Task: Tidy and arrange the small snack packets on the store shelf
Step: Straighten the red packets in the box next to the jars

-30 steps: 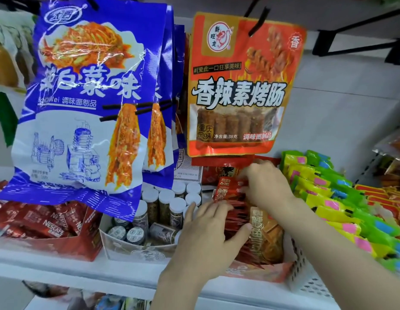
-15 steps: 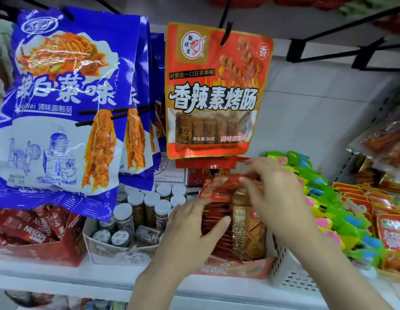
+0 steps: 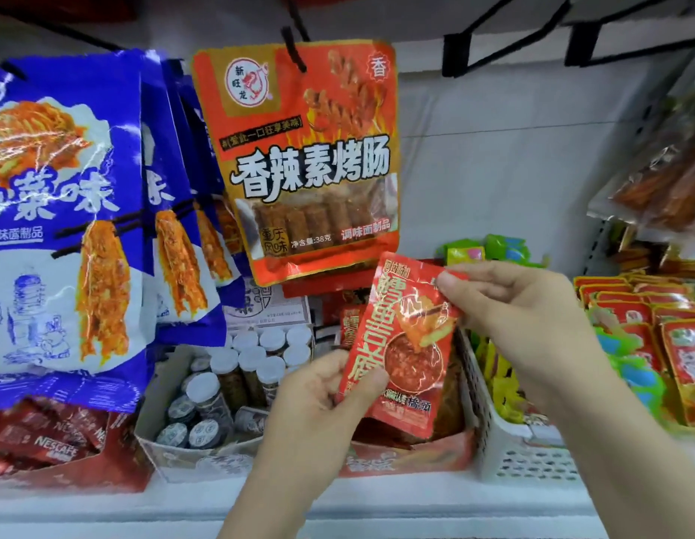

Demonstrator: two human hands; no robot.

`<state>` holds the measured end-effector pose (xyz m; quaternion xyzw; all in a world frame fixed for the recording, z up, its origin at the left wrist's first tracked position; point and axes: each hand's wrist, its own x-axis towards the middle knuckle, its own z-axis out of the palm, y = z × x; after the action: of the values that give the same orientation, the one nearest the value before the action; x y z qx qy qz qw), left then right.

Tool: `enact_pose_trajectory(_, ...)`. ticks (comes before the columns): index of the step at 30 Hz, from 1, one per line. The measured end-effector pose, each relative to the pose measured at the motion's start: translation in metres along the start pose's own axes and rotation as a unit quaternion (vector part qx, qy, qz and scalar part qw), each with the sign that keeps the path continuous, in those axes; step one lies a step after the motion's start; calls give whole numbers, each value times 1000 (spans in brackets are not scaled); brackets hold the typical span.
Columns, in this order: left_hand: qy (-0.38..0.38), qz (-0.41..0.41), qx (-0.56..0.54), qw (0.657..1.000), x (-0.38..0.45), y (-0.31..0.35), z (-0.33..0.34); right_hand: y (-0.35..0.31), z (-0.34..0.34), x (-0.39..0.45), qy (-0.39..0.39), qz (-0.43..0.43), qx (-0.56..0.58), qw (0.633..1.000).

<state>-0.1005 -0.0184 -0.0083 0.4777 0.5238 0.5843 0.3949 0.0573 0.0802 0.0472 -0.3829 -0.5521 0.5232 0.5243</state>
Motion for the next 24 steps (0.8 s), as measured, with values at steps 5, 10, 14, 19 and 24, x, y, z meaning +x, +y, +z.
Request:
enact_pose_trajectory(5,-6,-14,-19,1000,3,1,3,0,-5,2,4,9,15,1000)
enact_pose_trajectory(10,-10,-45,-59,997,1,11,9,2,-11,4,-11,1,35,999)
enact_pose_trajectory(14,-86,-164,-348,919,-4,14,4,-1,-11,3,-89,-3,90,992)
enact_pose_trajectory(19,-227,-163,-416,865,-7,5,15,1,5,-3,-187,4,192,964)
enact_pose_trajectory(24,-89,-136,-323,932,1,0,14,-5,-2,-1,-176,27,108,978)
